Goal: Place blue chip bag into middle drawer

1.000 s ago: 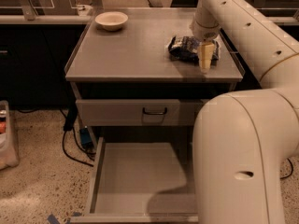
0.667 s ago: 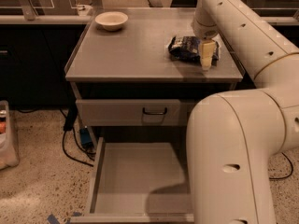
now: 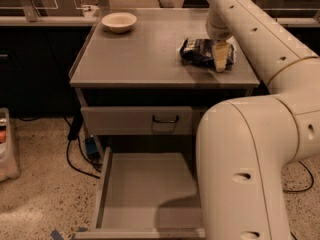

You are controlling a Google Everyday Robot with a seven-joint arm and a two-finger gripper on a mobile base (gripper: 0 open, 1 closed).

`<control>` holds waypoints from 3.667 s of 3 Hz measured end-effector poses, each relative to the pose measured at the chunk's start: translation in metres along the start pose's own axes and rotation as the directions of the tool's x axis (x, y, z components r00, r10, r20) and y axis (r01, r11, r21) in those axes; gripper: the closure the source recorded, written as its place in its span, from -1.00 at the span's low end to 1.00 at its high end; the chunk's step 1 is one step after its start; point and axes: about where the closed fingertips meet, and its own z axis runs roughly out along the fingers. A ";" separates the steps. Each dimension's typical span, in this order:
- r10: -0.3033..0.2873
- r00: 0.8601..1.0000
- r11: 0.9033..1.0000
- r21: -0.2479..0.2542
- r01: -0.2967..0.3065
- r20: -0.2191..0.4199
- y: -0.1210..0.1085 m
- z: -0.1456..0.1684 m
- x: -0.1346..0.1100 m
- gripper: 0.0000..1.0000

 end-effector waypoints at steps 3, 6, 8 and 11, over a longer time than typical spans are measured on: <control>0.000 1.000 1.000 0.000 0.000 0.000 0.000 0.000 0.000 0.42; 0.012 1.000 1.000 -0.004 -0.012 0.003 0.002 0.000 0.000 1.00; -0.022 0.999 0.988 0.153 0.027 -0.037 -0.021 -0.091 0.002 1.00; -0.117 0.970 0.966 0.252 0.062 0.211 0.062 -0.183 0.028 1.00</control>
Offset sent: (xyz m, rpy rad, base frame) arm 0.0000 0.0000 0.0000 0.0000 0.0000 0.0000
